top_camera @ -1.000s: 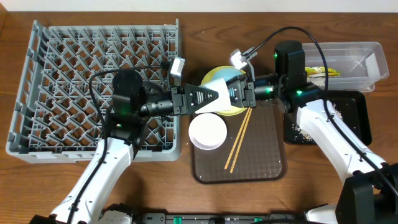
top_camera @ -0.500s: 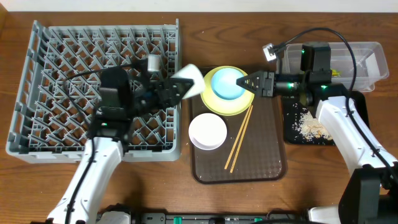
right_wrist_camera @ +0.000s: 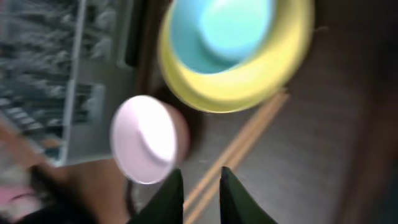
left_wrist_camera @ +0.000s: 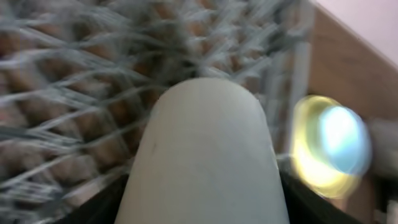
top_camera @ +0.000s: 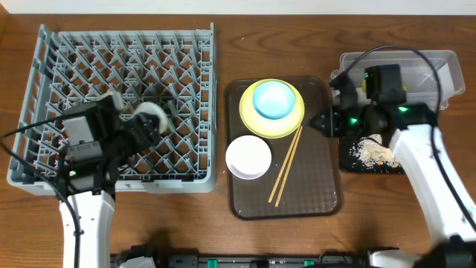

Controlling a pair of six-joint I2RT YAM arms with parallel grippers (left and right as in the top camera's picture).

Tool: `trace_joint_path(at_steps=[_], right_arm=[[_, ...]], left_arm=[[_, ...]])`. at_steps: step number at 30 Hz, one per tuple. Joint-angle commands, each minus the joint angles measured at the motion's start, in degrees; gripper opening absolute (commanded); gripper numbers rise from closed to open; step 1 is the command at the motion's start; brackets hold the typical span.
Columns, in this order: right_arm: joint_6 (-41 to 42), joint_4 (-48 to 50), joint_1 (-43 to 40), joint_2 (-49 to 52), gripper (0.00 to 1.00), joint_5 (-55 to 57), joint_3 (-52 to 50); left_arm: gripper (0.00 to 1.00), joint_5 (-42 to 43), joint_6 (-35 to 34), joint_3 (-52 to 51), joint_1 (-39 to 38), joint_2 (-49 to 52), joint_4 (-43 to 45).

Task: Sort waste into correct bins and load items into the dishwasher rack
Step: 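Place the pink bowl into the dish rack with the left gripper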

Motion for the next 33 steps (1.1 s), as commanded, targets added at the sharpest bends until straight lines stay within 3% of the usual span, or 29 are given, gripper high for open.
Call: trace_joint_path(at_steps=[1, 15, 17, 20, 22, 24, 27, 33], right_arm=[[-2.3, -2.4, -0.2, -3.8, 0.15, 11.8, 2.8], [-2.3, -4.5, -0.2, -5.0, 0.19, 12.0, 2.8], [-2.3, -4.5, -0.2, -5.0, 0.24, 12.0, 2.8], [-2.3, -4.6, -0.2, -5.0, 0.39, 11.8, 2.8], [-2.3, -4.5, -0.2, -5.0, 0.59, 11.8, 2.8], [-2.3, -4.4, -0.2, -5.0, 0.74, 11.8, 2.8], [-2.3, -4.2, -0.2, -5.0, 0.80, 11.8, 2.8], [-2.3, -3.5, -0.2, -5.0, 0.81, 11.7, 2.8]], left_arm=[[0.20, -10.6, 3.2, 1.6, 0.4, 0.7, -1.9], [0.20, -9.7, 3.1, 1.5, 0.2, 13.3, -5.1], [0.21, -8.1, 3.1, 1.5, 0.2, 14.5, -5.0], [0.50, -7.3, 3.1, 1.5, 0.2, 16.0, -5.0], [0.63, -7.3, 3.1, 1.5, 0.2, 16.2, -5.0], [0.67, -7.3, 3.1, 1.6, 0.2, 15.9, -4.9], [0.76, -7.2, 3.1, 2.2, 0.2, 14.8, -4.7], [0.93, -7.2, 3.1, 3.9, 0.2, 11.7, -4.8]])
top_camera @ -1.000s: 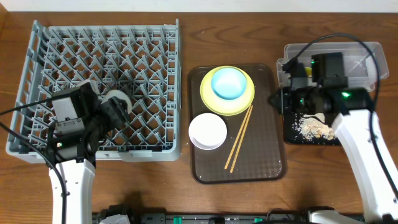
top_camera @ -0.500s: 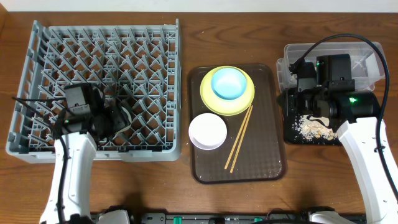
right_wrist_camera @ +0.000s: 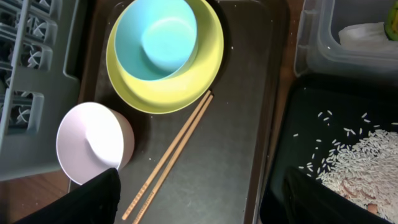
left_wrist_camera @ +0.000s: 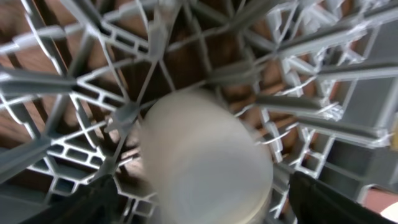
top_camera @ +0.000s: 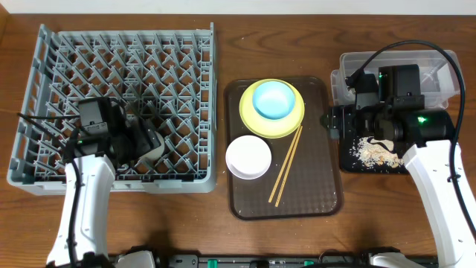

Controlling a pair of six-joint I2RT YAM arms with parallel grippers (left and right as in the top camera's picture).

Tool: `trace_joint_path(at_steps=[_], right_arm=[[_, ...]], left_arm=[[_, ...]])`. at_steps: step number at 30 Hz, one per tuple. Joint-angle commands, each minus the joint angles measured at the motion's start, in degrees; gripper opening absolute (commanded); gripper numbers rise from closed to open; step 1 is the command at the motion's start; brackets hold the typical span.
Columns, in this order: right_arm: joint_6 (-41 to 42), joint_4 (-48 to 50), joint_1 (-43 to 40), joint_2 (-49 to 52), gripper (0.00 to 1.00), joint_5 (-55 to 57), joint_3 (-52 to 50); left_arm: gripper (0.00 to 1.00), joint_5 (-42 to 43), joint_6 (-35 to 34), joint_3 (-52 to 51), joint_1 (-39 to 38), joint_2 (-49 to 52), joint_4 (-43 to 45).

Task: Sort waste into correct bins and load items into the dishwasher rack
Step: 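Place the pink bowl into the dish rack with the left gripper, then reach the left gripper to the white bowl on the tray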

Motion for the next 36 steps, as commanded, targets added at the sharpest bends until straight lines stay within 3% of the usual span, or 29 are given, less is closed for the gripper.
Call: trace_joint_path(at_steps=[1, 6, 14, 19, 25, 29, 36], right_arm=[[0.0, 0.5, -0.2, 0.0, 0.81, -0.6, 0.6], [0.0, 2.9, 1.6, 0.0, 0.77, -4.6, 0.6], [1.6, 4.3, 6.0, 0.5, 0.71, -0.6, 0.6], [3.4, 3.4, 5.7, 0.5, 0.66, 3.9, 0.6], [6.4, 0.4, 3.7, -0.3, 0.64, 9.9, 0.7], [6.6, -1.5, 1.0, -2.6, 0.65, 12.2, 0.7], [6.7, -3.6, -4.8, -6.2, 0.70, 12.4, 0.7]], left_arm=[[0.93, 0.2, 0.6, 2.5, 0.1, -1.9, -0.8], [0.94, 0.3, 0.3, 2.5, 0.0, -2.0, -5.1], [0.95, 6.1, -0.1, 2.5, -2.2, -5.5, -5.0], [0.95, 5.1, -0.1, 2.5, -11.1, -8.9, -3.0], [0.95, -2.7, -1.6, 2.6, -27.5, -7.5, 1.7], [0.95, -7.5, -3.3, 4.7, -37.5, -3.4, 2.5], [0.95, -7.6, -4.0, 15.6, -49.2, 9.7, -2.3]])
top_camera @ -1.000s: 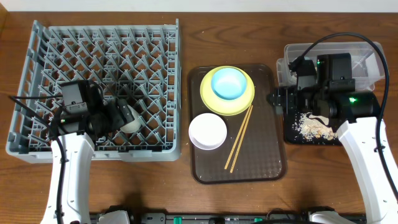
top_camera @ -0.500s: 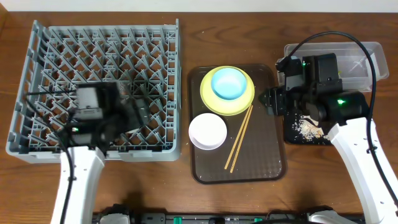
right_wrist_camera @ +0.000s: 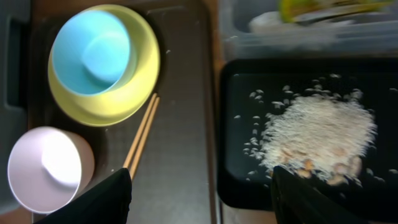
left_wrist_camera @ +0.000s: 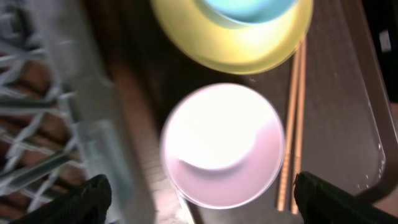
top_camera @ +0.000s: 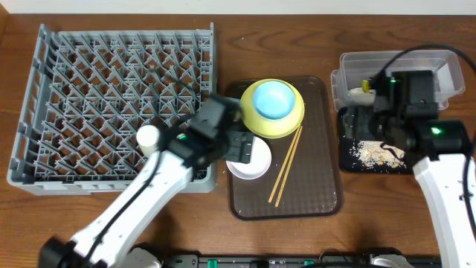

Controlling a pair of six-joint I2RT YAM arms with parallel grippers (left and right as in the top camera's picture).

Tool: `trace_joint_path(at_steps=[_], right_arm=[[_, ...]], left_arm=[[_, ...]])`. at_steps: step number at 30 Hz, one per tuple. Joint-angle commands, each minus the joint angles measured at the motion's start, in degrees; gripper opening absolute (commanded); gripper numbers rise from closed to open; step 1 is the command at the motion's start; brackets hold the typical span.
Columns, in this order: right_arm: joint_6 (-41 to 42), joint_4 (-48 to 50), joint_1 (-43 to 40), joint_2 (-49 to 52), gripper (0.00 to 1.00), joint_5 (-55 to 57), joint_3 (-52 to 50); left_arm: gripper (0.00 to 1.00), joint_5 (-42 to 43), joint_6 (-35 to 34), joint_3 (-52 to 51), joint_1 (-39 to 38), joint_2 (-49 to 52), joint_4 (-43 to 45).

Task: Sort waste into correct bins and load items into the dishwasher rack
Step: 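Reach the left gripper to the white bowl on the tray, then grasp the white bowl with the left gripper and carry it to the rack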

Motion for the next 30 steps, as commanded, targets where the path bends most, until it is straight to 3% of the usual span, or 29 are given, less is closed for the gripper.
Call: trace_joint_path(at_steps=[1, 8, 14, 20, 25, 30], right_arm=[[0.7, -0.9, -3.0, -1.4, 0.70, 1.2, 0.6], [0.9, -3.4, -6.8, -1.3, 0.69, 1.2, 0.6], [0.9, -3.4, -7.0, -1.3, 0.69, 1.2, 0.6], [0.8, -3.8, -7.0, -1.3, 0.69, 1.2, 0.6], [0.8, -4.0, -7.0, -1.3, 0.69, 1.2, 0.6], [0.8, -4.0, -7.0, -1.3, 0.69, 1.2, 0.6]], left_arm=[[0.95, -1.8, -0.8, 5.4, -4.9, 5.3, -0.9], [0.95, -1.8, -0.7, 7.0, -14.3, 14.4, 0.5], [0.94, -1.8, -0.7, 7.0, -17.4, 21.0, 3.5], [0.83, -6.4, -0.8, 7.0, -17.3, 24.2, 3.7], [0.48, -8.1, -0.7, 6.8, -17.3, 25.1, 3.7], [0.25, -8.2, -0.7, 6.3, -17.3, 26.1, 3.6]])
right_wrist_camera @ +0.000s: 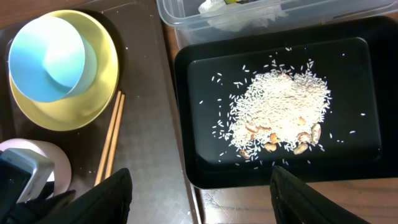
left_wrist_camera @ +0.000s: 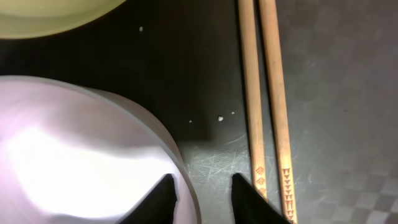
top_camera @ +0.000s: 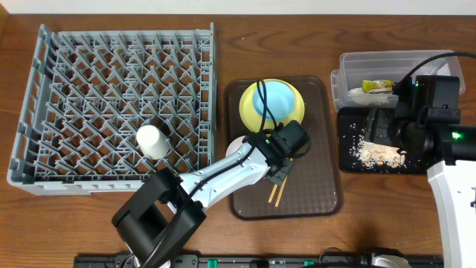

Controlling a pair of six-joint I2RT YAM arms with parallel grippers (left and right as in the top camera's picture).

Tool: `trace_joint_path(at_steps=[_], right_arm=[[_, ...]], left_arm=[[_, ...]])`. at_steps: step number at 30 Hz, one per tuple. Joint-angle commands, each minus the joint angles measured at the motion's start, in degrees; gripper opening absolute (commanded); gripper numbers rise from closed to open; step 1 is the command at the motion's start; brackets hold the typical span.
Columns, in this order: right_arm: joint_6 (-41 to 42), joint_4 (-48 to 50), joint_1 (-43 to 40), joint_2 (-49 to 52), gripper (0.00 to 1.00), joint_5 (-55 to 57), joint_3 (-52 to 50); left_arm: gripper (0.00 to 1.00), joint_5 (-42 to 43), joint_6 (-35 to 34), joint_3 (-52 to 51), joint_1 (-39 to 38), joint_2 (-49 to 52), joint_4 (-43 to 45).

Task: Sort waste into correct bins and load items into the dishwasher rack
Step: 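Grasp the white bowl with the left gripper and carry it to the rack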

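A white bowl [left_wrist_camera: 74,149] sits on the brown tray [top_camera: 312,186] beside two wooden chopsticks [left_wrist_camera: 264,93]. My left gripper [left_wrist_camera: 202,182] is low over the bowl's right rim, open, one finger inside the bowl and one outside. Behind it, a blue bowl [top_camera: 271,97] rests in a yellow bowl [top_camera: 249,112]. A white cup [top_camera: 151,140] stands in the grey dishwasher rack [top_camera: 119,45]. Over the black tray holding rice [right_wrist_camera: 280,112], my right gripper [right_wrist_camera: 199,205] hangs wide open and empty.
A clear plastic bin [top_camera: 431,67] with wrappers sits behind the black tray at the far right. The left arm stretches across the rack's front right corner to the brown tray. Bare wooden table [top_camera: 223,15] surrounds everything.
My left gripper was wide open higher above the white bowl; now it is down at the bowl's right rim with fingers narrowed. The right gripper has shifted right, over the rice tray.
My left gripper held the white cup above the rack, then stood open round it in the rack. Then the cup stood alone in the rack and the left arm was over the brown tray; now it straddles the bowl's rim. The right gripper, first shut, opened and moved right.
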Motion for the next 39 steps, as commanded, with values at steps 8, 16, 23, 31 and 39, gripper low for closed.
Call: trace_joint_path(at_steps=[8, 16, 23, 31, 39], right_arm=[[0.6, -0.2, -0.5, -0.2, 0.69, 0.2, 0.6], [0.4, -0.2, -0.5, -0.2, 0.69, 0.2, 0.6], [0.4, -0.2, -0.5, -0.2, 0.69, 0.2, 0.6], [0.4, -0.2, -0.5, -0.2, 0.69, 0.2, 0.6], [0.4, 0.0, -0.5, -0.2, 0.69, 0.2, 0.6]], left_arm=[[0.06, -1.5, 0.2, 0.3, 0.1, 1.2, 0.0], [0.06, -0.8, 3.0, 4.4, 0.2, -4.7, -5.6], [0.06, -0.6, 8.6, 13.1, 6.7, -13.9, -11.0], [0.06, 27.3, 13.3, 18.4, 29.3, -16.6, -9.5], [0.06, 66.3, 13.9, 18.4, 49.5, -11.0, 1.1]])
